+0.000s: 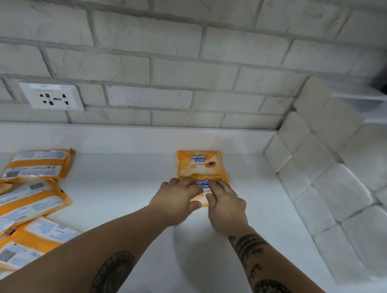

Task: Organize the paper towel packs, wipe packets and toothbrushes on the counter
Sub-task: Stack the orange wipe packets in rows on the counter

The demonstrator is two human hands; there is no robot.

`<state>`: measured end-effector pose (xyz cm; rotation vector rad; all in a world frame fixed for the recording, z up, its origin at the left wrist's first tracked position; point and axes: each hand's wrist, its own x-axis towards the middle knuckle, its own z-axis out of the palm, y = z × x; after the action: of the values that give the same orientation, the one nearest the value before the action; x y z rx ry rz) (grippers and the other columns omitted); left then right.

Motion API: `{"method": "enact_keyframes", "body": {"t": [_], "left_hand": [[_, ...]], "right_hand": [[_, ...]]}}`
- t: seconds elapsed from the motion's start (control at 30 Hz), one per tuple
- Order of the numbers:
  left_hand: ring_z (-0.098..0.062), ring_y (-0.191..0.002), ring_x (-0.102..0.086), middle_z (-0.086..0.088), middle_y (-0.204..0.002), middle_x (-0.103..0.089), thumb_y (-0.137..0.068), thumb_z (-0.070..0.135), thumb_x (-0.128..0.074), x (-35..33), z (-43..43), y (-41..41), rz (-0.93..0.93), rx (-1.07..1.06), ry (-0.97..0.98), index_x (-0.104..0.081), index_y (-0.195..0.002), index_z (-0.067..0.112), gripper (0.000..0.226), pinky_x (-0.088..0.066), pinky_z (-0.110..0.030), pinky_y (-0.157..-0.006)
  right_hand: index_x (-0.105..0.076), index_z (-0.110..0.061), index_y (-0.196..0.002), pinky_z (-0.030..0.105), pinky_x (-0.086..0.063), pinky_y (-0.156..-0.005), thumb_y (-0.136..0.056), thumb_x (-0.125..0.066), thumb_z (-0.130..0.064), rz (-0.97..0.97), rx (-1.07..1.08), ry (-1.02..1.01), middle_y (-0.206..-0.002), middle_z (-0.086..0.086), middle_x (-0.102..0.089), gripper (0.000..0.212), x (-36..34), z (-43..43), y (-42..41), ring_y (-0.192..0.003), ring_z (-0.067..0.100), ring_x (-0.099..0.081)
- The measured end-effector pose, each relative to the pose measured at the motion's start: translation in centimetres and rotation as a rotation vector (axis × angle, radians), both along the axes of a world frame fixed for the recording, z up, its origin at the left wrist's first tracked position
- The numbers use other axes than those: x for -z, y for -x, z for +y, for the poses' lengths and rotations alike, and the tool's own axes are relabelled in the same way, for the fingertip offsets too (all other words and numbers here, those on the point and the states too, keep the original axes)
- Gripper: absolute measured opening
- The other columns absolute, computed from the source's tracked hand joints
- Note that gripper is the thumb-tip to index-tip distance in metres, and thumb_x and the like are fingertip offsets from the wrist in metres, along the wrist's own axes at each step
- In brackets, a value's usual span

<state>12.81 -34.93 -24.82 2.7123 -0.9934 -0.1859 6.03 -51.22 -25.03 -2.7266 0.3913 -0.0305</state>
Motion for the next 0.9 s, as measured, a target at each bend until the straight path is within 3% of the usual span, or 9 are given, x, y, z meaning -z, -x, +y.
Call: {"method": "enact_keyframes", "body": {"t": [0.13, 0.2, 0.33, 0.4, 0.53, 0.7, 0.9], "left_hand": [[-0.029, -0.137, -0.039, 0.006, -0.158, -0.036, -0.101, 0.049, -0.046, -0.8, 1.2, 0.7, 0.017, 0.013, 0.046, -0.047, -0.144, 0.041, 0.044, -0.038, -0.044, -0.108], [-0.029, -0.135, -0.041, 0.004, -0.157, -0.038, -0.101, 0.048, -0.045, -1.4, 2.9, 1.0, 0.003, -0.002, 0.052, -0.049, -0.142, 0.039, 0.042, -0.041, -0.044, -0.106], [-0.027, -0.133, -0.045, 0.004, -0.154, -0.042, -0.101, 0.044, -0.047, -2.3, 8.4, 1.2, 0.015, -0.089, 0.027, -0.054, -0.138, 0.035, 0.039, -0.043, -0.042, -0.103], [-0.025, -0.131, -0.047, 0.005, -0.152, -0.045, -0.100, 0.040, -0.049, -2.7, 11.6, 1.1, 0.020, -0.149, 0.020, -0.056, -0.138, 0.034, 0.039, -0.043, -0.040, -0.102], [-0.024, -0.128, -0.050, 0.005, -0.145, -0.051, -0.098, 0.037, -0.049, -3.7, 21.6, 1.3, -0.013, -0.295, 0.015, -0.059, -0.135, 0.031, 0.038, -0.045, -0.039, -0.101], [-0.025, -0.127, -0.052, 0.001, -0.135, -0.060, -0.096, 0.033, -0.049, -4.9, 35.3, 2.8, -0.049, -0.504, 0.057, -0.066, -0.129, 0.027, 0.037, -0.047, -0.039, -0.102], [-0.023, -0.132, -0.045, 0.004, -0.137, -0.056, -0.093, 0.031, -0.055, -5.7, 50.1, 5.5, 0.076, -0.954, 0.022, -0.063, -0.128, 0.031, 0.036, -0.046, -0.040, -0.104]], "right_hand": [[-0.042, -0.032, -0.153, 0.043, -0.029, -0.113, -0.109, -0.037, -0.037, -0.051, 0.000, -0.041, -0.164, -0.007, -0.032, 0.044, -0.2, -0.1, 0.3, -0.152, 0.017, -0.024], [-0.051, -0.033, -0.147, 0.044, -0.025, -0.114, -0.108, -0.038, -0.035, -0.133, 0.003, -0.012, -0.163, -0.006, -0.036, 0.041, -0.4, 0.3, 0.4, -0.155, 0.023, -0.019], [-0.069, -0.026, -0.128, 0.050, -0.025, -0.114, -0.099, -0.038, -0.038, -0.268, -0.004, -0.090, -0.151, -0.002, -0.052, 0.045, -1.7, 3.6, 1.0, -0.149, 0.030, -0.032], [-0.071, -0.026, -0.125, 0.051, -0.028, -0.111, -0.103, -0.050, -0.035, -0.257, -0.051, -0.095, -0.147, -0.002, -0.055, 0.031, -1.8, 5.9, 1.2, -0.144, 0.029, -0.039], [-0.071, -0.031, -0.124, 0.038, -0.027, -0.107, -0.100, -0.061, -0.025, -0.218, -0.195, -0.152, -0.147, -0.009, -0.054, 0.026, -2.0, 13.8, 1.0, -0.143, 0.018, -0.041], [-0.067, -0.037, -0.126, 0.039, -0.023, -0.114, -0.102, -0.057, -0.034, -0.169, -0.386, -0.199, -0.150, -0.016, -0.048, 0.027, -2.6, 25.6, 0.4, -0.146, 0.011, -0.035], [-0.061, -0.040, -0.131, 0.033, -0.018, -0.110, -0.105, -0.049, -0.037, -0.119, -0.632, -0.244, -0.143, -0.022, -0.048, 0.028, -4.6, 41.0, 0.2, -0.139, 0.006, -0.037]]}}
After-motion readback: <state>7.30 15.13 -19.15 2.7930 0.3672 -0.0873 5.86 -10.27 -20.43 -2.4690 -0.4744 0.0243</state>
